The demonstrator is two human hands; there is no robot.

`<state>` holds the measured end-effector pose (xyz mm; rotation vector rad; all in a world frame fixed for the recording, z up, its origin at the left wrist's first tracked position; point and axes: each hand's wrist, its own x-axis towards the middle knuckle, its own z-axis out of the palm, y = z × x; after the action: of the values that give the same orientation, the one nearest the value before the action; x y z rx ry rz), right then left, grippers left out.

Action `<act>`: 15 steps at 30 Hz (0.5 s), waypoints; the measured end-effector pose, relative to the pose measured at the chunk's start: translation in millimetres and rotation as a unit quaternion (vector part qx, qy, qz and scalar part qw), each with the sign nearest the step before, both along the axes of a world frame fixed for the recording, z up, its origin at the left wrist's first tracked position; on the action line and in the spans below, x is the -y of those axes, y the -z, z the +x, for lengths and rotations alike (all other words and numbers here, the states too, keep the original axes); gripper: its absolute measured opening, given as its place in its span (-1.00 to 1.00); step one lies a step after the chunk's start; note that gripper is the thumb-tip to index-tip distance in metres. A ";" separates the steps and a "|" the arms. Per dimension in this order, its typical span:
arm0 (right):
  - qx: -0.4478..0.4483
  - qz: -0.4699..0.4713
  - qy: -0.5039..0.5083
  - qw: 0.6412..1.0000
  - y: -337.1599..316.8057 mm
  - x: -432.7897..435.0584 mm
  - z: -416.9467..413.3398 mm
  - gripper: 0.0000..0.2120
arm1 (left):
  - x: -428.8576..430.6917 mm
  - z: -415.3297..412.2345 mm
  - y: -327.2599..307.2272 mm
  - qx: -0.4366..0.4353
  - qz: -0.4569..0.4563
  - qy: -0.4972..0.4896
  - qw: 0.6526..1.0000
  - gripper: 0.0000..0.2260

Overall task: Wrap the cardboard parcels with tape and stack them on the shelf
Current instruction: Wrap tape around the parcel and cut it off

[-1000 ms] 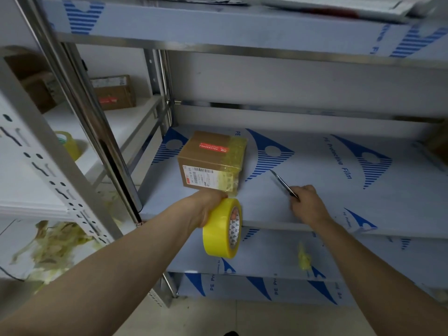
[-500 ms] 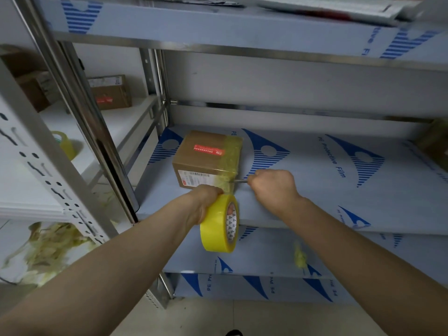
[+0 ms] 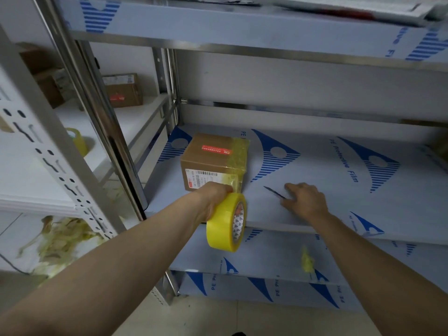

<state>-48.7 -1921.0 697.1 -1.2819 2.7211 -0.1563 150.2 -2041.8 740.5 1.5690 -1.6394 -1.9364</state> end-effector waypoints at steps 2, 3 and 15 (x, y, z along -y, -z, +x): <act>0.022 -0.170 -0.038 0.984 -13.2 15.9 14.5 -0.65 | -1.3 -0.4 -1.1 0.002 -0.001 0.000 1.000 -0.87; 0.046 -0.256 -0.081 0.962 -22.5 28.4 24.5 -0.66 | -2.1 -0.3 -1.7 0.000 -0.001 0.002 1.000 -0.88; 0.027 -0.063 -0.315 0.947 -33.7 102.9 56.7 -0.50 | -6.0 3.5 9.7 -0.003 -0.021 0.012 1.000 -0.61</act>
<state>8.0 -2023.9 730.8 -2.0660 2.1428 -0.2915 153.7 -2035.8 730.7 1.5323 -1.6932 -1.9028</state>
